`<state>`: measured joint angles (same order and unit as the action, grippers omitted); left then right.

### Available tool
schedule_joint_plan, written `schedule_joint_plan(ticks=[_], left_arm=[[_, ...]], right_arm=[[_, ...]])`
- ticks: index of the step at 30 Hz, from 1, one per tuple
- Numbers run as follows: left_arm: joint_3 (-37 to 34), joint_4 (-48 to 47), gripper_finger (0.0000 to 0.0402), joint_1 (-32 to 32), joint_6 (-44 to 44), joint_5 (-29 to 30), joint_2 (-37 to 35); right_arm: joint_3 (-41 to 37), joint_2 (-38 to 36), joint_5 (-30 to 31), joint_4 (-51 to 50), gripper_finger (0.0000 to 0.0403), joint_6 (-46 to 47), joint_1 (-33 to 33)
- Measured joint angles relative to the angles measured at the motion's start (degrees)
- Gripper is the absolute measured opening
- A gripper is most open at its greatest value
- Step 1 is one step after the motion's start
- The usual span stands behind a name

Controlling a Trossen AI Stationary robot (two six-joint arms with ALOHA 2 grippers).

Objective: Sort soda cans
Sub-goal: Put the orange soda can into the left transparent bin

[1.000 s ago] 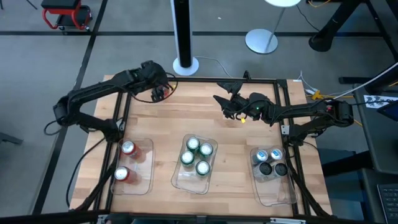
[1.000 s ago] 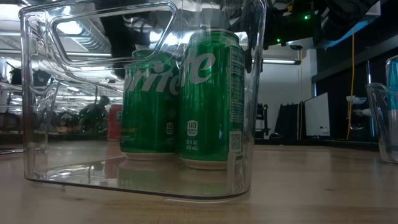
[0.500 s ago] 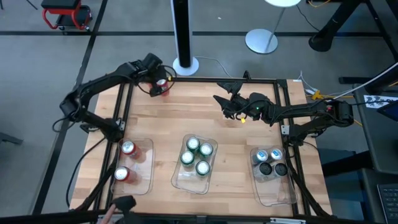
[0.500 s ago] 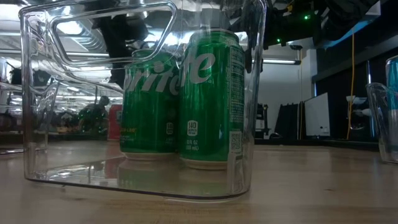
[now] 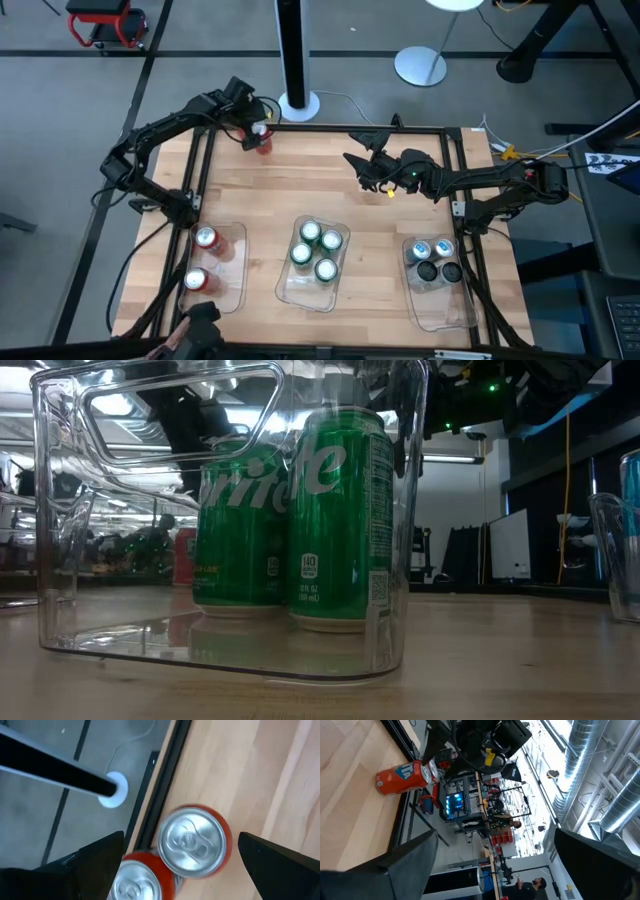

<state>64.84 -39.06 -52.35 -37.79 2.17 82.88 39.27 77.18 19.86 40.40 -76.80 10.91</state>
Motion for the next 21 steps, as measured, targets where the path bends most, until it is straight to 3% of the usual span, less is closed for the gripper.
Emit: schedule_joint_plan(ticks=[9,21], left_arm=[[0.0,0.6,0.0379,-2.6,0.9,-6.6,2.6],[0.0,0.8,0.0379,-2.6,0.7,-6.5,8.0]], right_arm=[[0.0,0.0,0.0,0.0,0.0399,0.0,0.0],[0.0,0.0,0.0,0.0,0.0399,0.0,0.0]])
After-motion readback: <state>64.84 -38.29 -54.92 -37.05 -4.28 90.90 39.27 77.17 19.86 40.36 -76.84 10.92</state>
